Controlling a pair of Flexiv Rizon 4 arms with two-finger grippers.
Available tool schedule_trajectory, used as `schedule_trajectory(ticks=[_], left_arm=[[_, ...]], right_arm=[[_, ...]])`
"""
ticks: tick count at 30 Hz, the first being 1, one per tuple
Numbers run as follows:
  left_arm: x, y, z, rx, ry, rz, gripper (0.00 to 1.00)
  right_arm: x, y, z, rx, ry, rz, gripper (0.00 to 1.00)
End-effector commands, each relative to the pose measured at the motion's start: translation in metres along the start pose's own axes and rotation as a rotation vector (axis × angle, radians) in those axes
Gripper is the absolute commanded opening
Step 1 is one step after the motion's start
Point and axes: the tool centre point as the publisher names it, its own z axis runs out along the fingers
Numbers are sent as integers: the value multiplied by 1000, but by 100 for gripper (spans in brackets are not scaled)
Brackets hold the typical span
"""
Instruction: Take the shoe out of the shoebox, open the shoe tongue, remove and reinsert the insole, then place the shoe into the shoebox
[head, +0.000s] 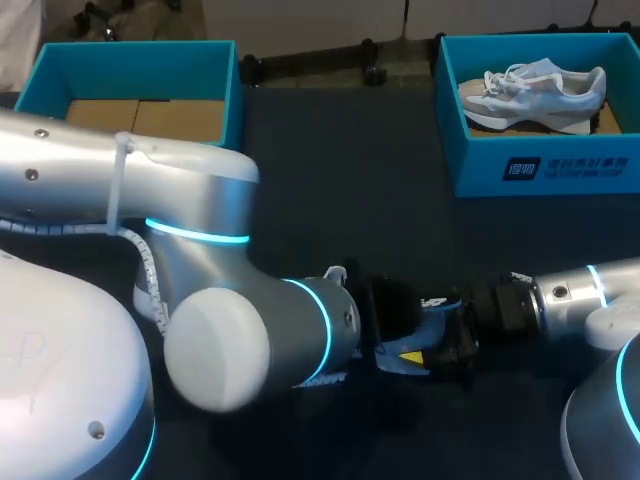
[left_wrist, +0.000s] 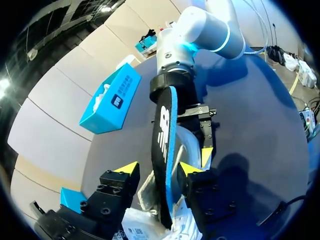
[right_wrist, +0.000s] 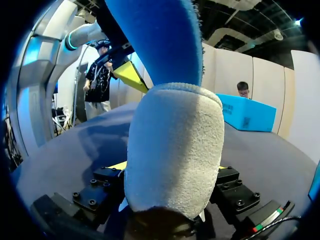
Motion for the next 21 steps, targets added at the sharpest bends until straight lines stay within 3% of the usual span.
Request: schedule_trajectory(ticks=[1,21], left_arm=[[1,5,-1,26,9,4,46],[6,-1,7,53,49,10,39]], right_arm=[[1,0,1,6,1,0,0],[1,0,1,6,1,0,0]])
